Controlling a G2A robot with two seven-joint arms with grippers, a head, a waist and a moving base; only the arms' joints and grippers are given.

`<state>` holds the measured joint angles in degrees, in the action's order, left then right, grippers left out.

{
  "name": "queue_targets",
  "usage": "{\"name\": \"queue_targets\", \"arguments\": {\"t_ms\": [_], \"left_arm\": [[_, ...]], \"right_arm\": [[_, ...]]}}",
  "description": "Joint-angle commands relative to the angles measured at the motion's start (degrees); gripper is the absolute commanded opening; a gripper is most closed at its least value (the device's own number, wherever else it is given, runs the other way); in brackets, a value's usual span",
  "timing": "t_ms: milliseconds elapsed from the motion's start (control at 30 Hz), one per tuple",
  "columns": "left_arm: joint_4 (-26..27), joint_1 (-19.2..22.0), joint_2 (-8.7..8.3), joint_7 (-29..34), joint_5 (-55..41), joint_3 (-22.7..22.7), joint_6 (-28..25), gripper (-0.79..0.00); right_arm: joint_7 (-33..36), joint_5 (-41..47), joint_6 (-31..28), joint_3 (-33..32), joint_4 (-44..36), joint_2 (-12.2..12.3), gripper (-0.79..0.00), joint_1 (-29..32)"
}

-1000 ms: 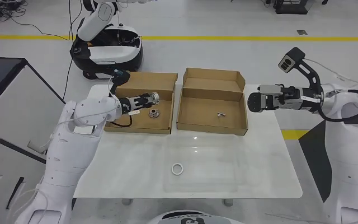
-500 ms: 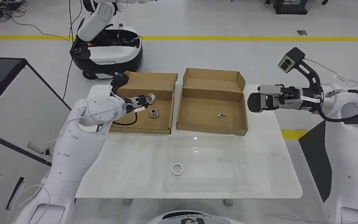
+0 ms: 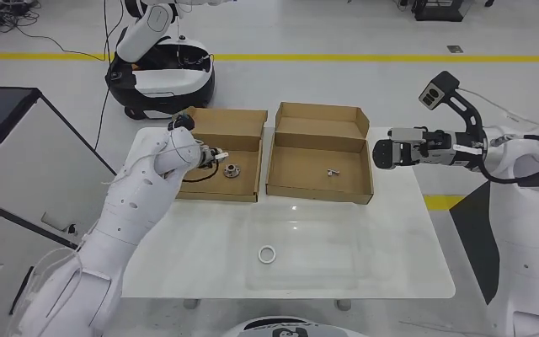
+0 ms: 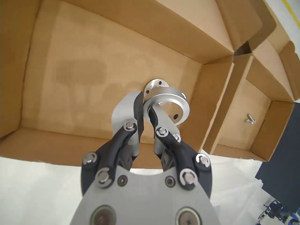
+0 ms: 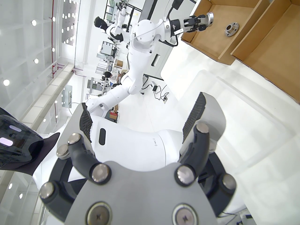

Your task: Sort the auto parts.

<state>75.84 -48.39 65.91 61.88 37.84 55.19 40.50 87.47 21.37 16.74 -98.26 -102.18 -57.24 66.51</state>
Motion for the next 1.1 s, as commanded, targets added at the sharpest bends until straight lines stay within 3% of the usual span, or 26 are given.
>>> {"name": "queue_targets", "arguments": {"t_ms": [0, 367, 833, 900, 1000, 1067], "left_arm": [[-2.5, 0.8, 0.42, -1.1, 1.4, -1.5, 0.7, -0.785], [-12.3, 5.4, 3.36, -1.6, 4.3, -8.3, 3.5, -0.785], [-20.2, 8.1, 6.27, -2.9, 3.7, -11.6, 3.6, -0.785], [-21.2, 8.4, 6.65, -3.1, 3.5, -11.8, 3.6, -0.628], [-22.1, 8.8, 7.15, -3.2, 2.9, -11.9, 3.6, -0.489], [-22.7, 9.0, 7.42, -3.5, 2.7, -11.9, 3.6, -0.462]], "right_arm": [[0.0, 0.0, 0.0, 0.0, 0.0, 0.0, 0.000, 0.0], [0.0, 0.0, 0.0, 0.0, 0.0, 0.0, 0.000, 0.0], [0.0, 0.0, 0.0, 0.0, 0.0, 0.0, 0.000, 0.0], [0.0, 0.0, 0.0, 0.0, 0.0, 0.0, 0.000, 0.0], [0.0, 0.0, 0.0, 0.0, 0.0, 0.0, 0.000, 0.0], [0.0, 0.0, 0.0, 0.0, 0.0, 0.0, 0.000, 0.0]]}}
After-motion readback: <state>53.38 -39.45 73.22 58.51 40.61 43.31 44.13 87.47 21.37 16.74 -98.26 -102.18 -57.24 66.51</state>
